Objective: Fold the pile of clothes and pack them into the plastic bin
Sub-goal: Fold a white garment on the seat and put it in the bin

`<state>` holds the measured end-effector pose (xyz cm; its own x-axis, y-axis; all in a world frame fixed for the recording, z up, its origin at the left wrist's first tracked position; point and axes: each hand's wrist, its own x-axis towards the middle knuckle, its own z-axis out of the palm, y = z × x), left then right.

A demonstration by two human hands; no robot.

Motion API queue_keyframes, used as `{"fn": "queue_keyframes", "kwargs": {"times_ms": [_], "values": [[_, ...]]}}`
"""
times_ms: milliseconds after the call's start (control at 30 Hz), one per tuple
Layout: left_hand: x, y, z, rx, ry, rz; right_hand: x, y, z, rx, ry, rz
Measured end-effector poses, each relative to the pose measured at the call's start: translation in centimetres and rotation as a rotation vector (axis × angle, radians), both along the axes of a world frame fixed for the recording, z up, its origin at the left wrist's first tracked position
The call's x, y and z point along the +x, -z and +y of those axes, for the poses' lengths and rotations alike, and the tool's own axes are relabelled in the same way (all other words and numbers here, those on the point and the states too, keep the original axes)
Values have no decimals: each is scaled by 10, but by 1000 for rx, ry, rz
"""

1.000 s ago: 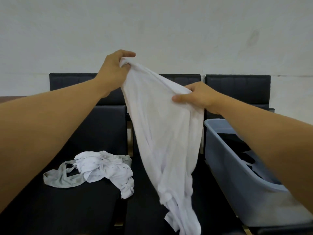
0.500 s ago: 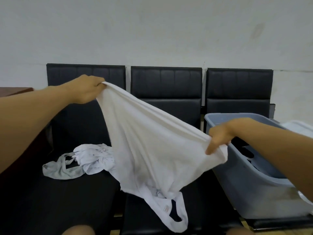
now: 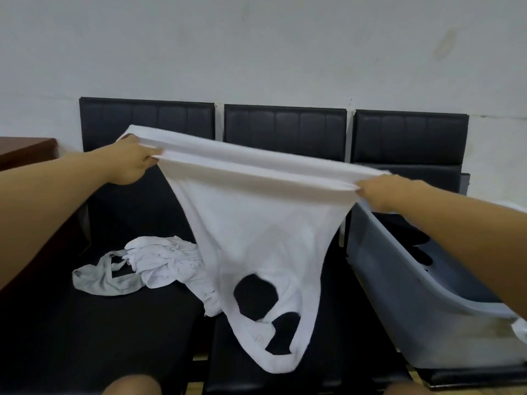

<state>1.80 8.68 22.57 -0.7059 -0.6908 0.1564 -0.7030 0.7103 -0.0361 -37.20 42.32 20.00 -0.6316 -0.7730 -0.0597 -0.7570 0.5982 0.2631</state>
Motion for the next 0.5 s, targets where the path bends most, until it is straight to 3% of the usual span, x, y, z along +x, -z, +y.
{"fn": "queue_keyframes", "kwargs": {"times_ms": [133,233,367,433,500], "values": [[-23,-14,-1,-97,-128,129,-13,-29,-17,-236,90,18],[-28,-33,-1,-216,-108,246,-20,-56,-21,-345,104,90],[-28,-47,-8,-229,-89,207,-28,-72,-15,-347,91,138],[-28,-43,1,-155,-69,162,-15,-68,-10,-270,7,152],[-26,-27,20,-46,28,77,4,-55,-2,-144,-59,40]]}}
